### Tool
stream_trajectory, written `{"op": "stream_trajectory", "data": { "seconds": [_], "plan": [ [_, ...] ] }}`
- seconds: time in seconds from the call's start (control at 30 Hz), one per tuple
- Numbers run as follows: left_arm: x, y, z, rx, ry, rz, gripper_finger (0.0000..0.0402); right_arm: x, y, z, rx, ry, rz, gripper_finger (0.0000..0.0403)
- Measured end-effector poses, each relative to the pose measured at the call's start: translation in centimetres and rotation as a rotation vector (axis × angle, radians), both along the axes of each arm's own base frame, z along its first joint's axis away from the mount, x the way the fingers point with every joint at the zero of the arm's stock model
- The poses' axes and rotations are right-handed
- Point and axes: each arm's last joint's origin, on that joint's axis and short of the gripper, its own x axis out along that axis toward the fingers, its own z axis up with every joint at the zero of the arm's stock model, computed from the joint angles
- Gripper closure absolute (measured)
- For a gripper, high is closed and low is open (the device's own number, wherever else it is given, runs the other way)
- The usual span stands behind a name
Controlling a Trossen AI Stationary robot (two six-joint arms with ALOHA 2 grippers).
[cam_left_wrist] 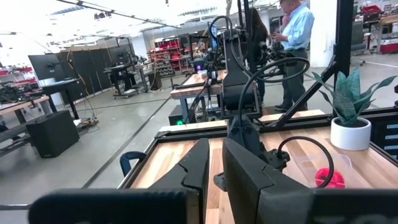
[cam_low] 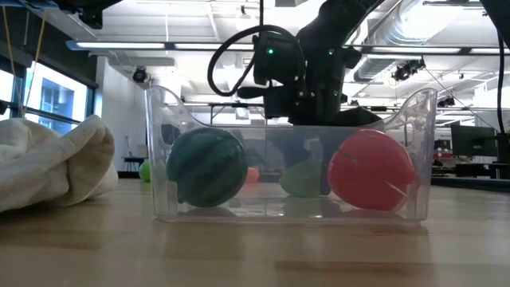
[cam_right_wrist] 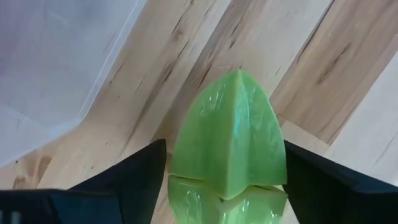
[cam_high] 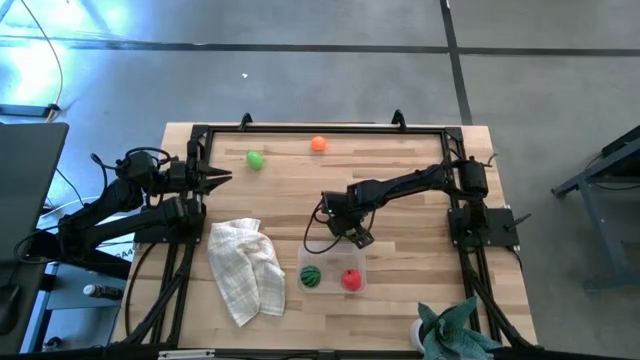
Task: Pick and placing Produce into tupperware
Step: Put the green starfruit into the transparent bin
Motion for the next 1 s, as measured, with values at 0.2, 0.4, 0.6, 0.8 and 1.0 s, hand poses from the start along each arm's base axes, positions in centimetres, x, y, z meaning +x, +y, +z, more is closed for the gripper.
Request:
{"op": "stream_trajectory", "data": {
  "seconds": [0.2,0.4,0.6,0.8,1.0],
  "plan": [
    [0.0,0.0,0.0,0.001,0.000,0.000,0.0364,0.0,0.0,0.0,0.002,0.003,-0.002,0.0158],
    [0.0,0.0,0.0,0.000,0.000,0.000,0.0364,-0.1,0.0,0.0,0.003,0.009,-0.009,0.0180],
    [0.0,0.0,0.0,0.001,0.000,0.000,0.0364,-0.1,0.0,-0.1,0.003,0.011,-0.010,0.0185],
    [0.0,0.0,0.0,0.001,0.000,0.000,0.0364,-0.3,-0.1,0.6,-0.029,0.000,-0.027,0.0186],
    [0.0,0.0,0.0,0.001,-0.001,0.000,0.0364,0.2,-0.2,2.0,-0.074,0.003,-0.037,0.0186]
  ]
}}
